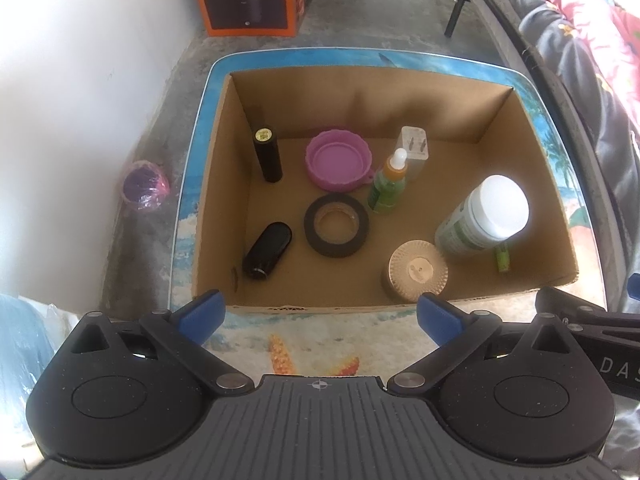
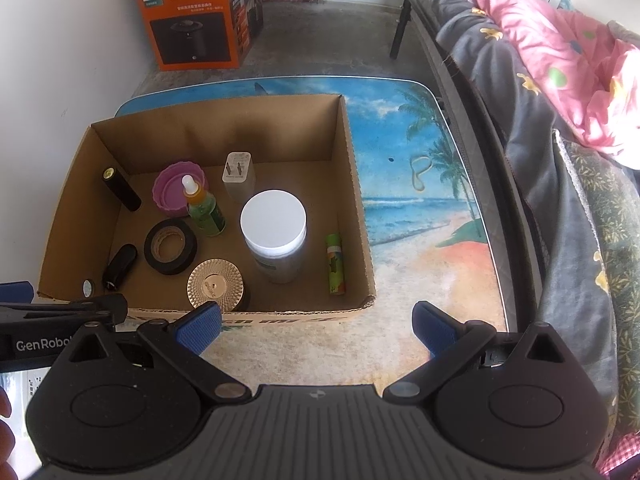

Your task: Organize rigid objects

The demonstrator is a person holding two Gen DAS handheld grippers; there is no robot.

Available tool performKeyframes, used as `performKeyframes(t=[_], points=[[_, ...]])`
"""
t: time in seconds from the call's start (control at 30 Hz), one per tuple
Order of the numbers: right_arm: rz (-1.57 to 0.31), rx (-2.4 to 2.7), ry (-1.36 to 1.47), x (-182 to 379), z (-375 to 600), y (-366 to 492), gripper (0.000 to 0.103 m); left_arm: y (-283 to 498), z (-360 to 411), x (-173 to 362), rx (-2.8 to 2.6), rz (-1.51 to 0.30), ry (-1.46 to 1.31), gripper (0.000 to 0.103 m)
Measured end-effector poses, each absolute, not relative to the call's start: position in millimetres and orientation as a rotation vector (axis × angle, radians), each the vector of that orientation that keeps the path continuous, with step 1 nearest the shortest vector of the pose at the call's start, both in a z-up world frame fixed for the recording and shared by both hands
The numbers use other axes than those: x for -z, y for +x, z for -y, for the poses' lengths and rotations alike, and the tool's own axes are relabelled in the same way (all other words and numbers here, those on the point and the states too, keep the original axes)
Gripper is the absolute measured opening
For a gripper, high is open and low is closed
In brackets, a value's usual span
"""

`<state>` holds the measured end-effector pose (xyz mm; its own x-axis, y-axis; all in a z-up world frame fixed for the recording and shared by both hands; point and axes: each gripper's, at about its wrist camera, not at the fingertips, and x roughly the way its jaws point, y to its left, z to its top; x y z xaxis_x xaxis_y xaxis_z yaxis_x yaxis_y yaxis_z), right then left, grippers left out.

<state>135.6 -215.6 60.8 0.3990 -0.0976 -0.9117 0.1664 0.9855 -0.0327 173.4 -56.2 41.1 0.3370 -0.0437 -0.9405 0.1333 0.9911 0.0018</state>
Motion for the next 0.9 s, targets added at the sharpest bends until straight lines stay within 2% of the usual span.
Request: performKeyframes(t=[0.9], points=[[-1.163, 0.154, 0.057, -55.2, 213.0, 141.4, 0.103, 177.7, 56.2, -37.8, 0.102, -1.233, 0.106, 0.102]])
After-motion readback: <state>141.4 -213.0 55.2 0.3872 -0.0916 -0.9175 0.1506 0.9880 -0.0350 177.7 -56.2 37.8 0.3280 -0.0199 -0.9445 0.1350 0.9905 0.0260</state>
